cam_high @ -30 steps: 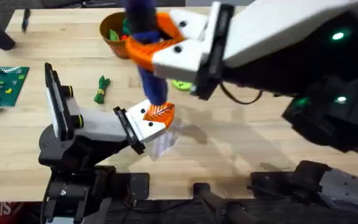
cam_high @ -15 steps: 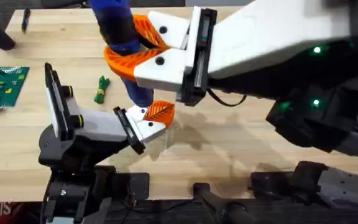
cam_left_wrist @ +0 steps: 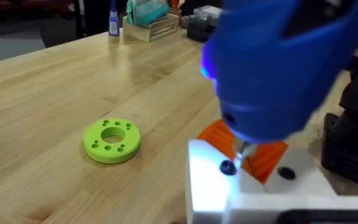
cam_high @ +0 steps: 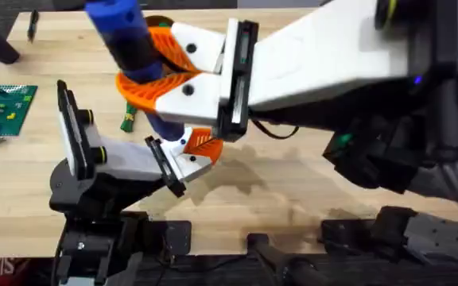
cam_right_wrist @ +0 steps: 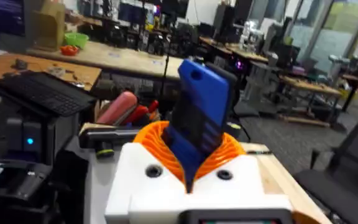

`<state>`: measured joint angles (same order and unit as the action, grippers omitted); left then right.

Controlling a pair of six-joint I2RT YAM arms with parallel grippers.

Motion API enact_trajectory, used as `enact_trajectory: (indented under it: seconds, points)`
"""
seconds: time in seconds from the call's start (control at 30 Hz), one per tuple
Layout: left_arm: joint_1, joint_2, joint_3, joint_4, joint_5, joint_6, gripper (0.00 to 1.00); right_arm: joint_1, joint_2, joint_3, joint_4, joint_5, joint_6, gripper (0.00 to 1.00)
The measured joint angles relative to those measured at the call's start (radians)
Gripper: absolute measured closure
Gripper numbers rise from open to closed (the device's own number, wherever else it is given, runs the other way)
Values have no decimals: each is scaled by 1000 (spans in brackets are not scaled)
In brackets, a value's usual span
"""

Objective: Pick up the gripper from the table and insert it into the empty holder that is missing its gripper. Then pick up a screw, insert it into the mounting hole, and use the screwdriver to tighten it. Finally, clean up the table by picking up the vegetable and placing it into the bucket.

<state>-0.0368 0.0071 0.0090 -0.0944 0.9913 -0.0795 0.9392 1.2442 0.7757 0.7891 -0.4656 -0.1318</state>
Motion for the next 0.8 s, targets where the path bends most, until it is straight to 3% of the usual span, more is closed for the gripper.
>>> enact_trajectory:
  seconds: [0.8]
  points:
    - [0, 0, 0, 0, 0, 0, 982, -2, 1, 0, -37, -3, -49, 990]
